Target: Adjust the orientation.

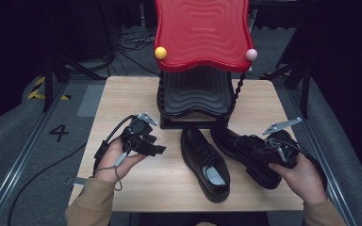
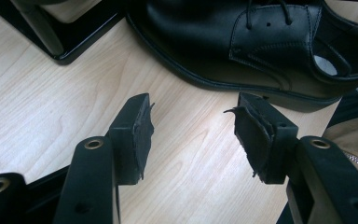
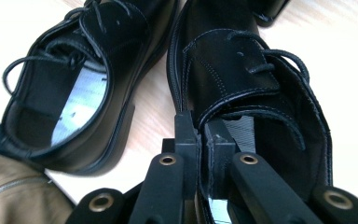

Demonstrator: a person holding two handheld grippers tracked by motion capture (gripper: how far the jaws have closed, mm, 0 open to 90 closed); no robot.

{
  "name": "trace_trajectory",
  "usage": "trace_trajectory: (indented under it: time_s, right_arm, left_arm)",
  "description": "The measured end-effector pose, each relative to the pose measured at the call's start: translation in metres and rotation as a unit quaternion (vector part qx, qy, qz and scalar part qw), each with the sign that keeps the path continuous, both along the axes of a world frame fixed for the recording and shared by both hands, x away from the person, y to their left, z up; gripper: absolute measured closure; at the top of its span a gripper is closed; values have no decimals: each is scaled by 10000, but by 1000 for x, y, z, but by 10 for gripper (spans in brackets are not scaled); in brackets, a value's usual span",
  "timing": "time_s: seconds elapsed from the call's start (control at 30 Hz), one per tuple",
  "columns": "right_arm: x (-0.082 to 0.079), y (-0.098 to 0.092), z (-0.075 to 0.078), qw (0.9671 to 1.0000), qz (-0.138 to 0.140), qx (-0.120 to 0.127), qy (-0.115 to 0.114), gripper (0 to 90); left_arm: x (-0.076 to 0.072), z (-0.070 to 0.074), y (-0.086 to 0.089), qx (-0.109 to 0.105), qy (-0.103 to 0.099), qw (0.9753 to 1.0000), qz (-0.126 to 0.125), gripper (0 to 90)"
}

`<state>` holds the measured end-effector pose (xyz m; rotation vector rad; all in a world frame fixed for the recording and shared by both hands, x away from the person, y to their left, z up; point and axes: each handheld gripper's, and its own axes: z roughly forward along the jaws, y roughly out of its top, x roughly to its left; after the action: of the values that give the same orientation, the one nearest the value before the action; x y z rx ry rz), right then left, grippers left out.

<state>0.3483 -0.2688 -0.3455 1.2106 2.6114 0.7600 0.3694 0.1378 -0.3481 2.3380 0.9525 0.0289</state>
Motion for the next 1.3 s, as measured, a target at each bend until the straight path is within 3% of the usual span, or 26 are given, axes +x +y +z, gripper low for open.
trace_trajectory:
  time_s: [0.17, 0.23, 0.43, 0.67, 0.73, 0.77, 0.83, 0.9, 1.07, 1.2, 1.3]
  right_arm:
    - [3, 23, -12, 9990, 139, -354, -224, 868]
    - [4, 35, -20, 9973, 221, -653, -252, 867]
    - [-1, 47, -21, 9962, 296, -793, -205, 851]
    - [-1, 56, -30, 9967, 495, -614, 184, 792]
    - [-3, 66, -37, 9950, 701, -556, 444, 757]
    - [-5, 69, -37, 9953, 662, -629, 326, 742]
    - [-5, 67, -34, 9959, 626, -547, 344, 708]
    - [-4, 63, -32, 9965, 594, -339, 470, 676]
    - [-3, 58, -28, 9966, 495, -118, 655, 602]
    - [-2, 53, -23, 9962, 249, 288, 783, 516]
    - [0, 55, -28, 9948, 202, 248, 965, 504]
  left_arm:
    - [-3, 1, 5, -14, -14, 10000, 70, 464]
    - [-5, 1, 8, -24, -26, 9999, 99, 464]
    - [-6, -1, 10, -12, 24, 9999, 143, 464]
    - [-5, -2, 11, -13, 41, 9999, 158, 464]
    - [-5, -2, 11, -20, 44, 9999, 145, 463]
    - [-5, -2, 11, -20, 41, 9999, 137, 463]
    - [-5, -2, 11, -29, 39, 9999, 135, 463]
    - [-5, -2, 11, -36, 41, 9999, 141, 463]
    - [-5, -1, 11, -34, 33, 9999, 122, 462]
    - [-4, -1, 12, -39, 32, 9999, 147, 462]
    - [-4, -2, 11, -23, 56, 9999, 128, 460]
